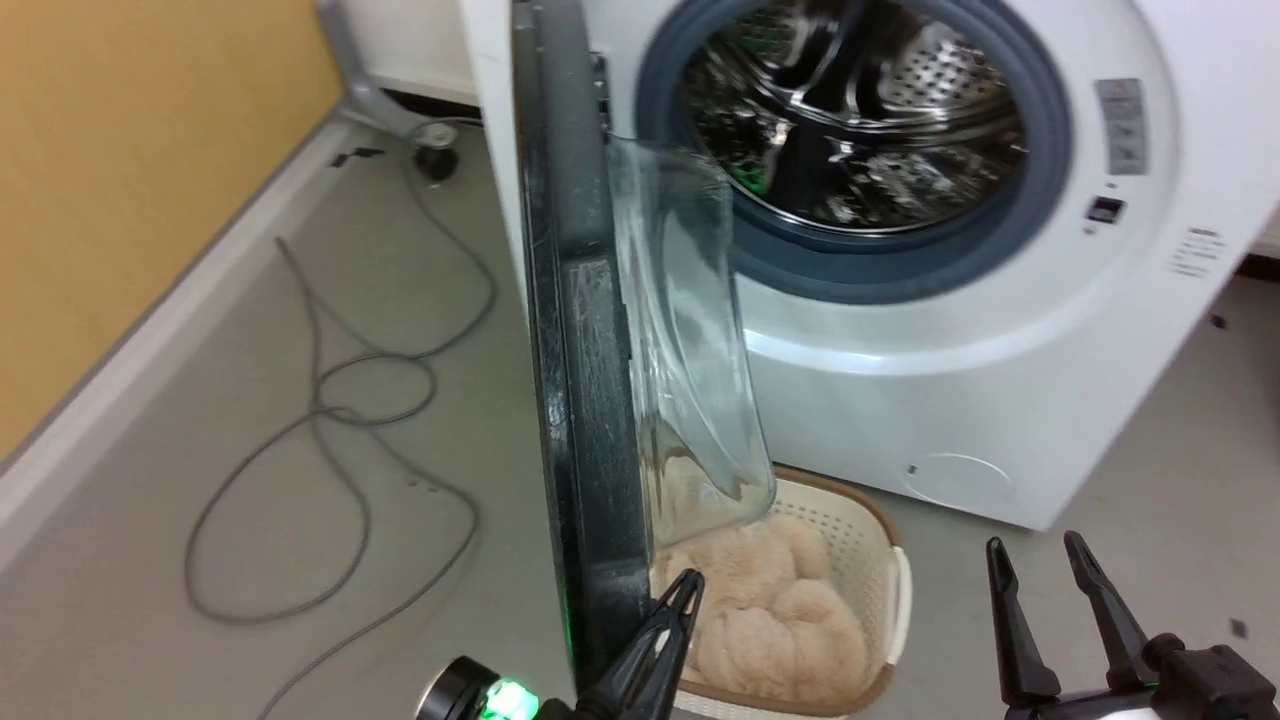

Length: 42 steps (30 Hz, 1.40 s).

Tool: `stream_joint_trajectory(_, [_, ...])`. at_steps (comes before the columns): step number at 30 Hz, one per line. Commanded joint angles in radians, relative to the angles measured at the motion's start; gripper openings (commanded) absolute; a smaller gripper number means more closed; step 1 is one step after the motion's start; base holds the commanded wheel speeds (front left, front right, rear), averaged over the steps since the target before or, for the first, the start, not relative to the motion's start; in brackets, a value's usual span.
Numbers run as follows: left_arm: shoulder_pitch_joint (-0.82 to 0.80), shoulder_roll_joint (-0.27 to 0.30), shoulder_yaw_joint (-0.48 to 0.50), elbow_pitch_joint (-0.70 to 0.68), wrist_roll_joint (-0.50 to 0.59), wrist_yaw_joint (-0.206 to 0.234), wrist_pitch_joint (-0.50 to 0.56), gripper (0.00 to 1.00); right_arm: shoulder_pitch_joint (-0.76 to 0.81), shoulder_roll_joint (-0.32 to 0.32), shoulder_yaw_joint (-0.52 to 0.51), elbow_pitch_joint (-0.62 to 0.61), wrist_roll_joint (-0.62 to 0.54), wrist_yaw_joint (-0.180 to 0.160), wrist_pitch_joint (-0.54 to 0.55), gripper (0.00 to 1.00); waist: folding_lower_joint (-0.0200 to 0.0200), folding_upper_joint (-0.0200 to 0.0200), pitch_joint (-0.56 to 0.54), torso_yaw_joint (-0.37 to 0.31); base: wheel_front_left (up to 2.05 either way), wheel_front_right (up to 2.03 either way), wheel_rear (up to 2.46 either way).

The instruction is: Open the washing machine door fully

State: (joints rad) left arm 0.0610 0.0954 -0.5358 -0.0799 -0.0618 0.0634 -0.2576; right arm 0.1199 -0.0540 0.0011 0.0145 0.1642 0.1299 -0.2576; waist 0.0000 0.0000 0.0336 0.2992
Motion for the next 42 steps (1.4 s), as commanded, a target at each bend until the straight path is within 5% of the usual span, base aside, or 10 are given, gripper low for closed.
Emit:
stream_joint_trajectory(1, [0.012, 0.014, 0.012, -0.004, 0.002, 0.010, -0.004, 0.00, 0.003, 0.004, 0.001, 0.000, 0.006, 0.001, -0.004, 1.00, 0.0000, 0.0000, 0.001, 0.030, 0.00, 0.00, 0.00])
stream_joint_trajectory(9, [0.022, 0.040, 0.057, -0.007, -0.012, 0.037, -0.004, 0.00, -0.004, 0.004, 0.007, 0.001, 0.005, 0.001, -0.004, 1.00, 0.0000, 0.0000, 0.016, 0.093, 0.00, 0.00, 0.00])
stream_joint_trajectory(23, [0.036, 0.112, 0.277, -0.004, -0.078, 0.130, -0.004, 0.00, -0.023, 0.004, 0.010, 0.000, -0.003, 0.001, -0.004, 1.00, 0.0000, 0.0000, 0.056, 0.121, 0.00, 0.00, 0.00])
stream_joint_trajectory(42, [-0.120, 0.143, 0.615, 0.159, -0.187, 0.106, -0.004, 0.00, -0.073, 0.004, 0.002, 0.002, -0.032, 0.001, -0.004, 1.00, 0.0000, 0.0000, 0.141, 0.046, 0.00, 0.00, 0.00])
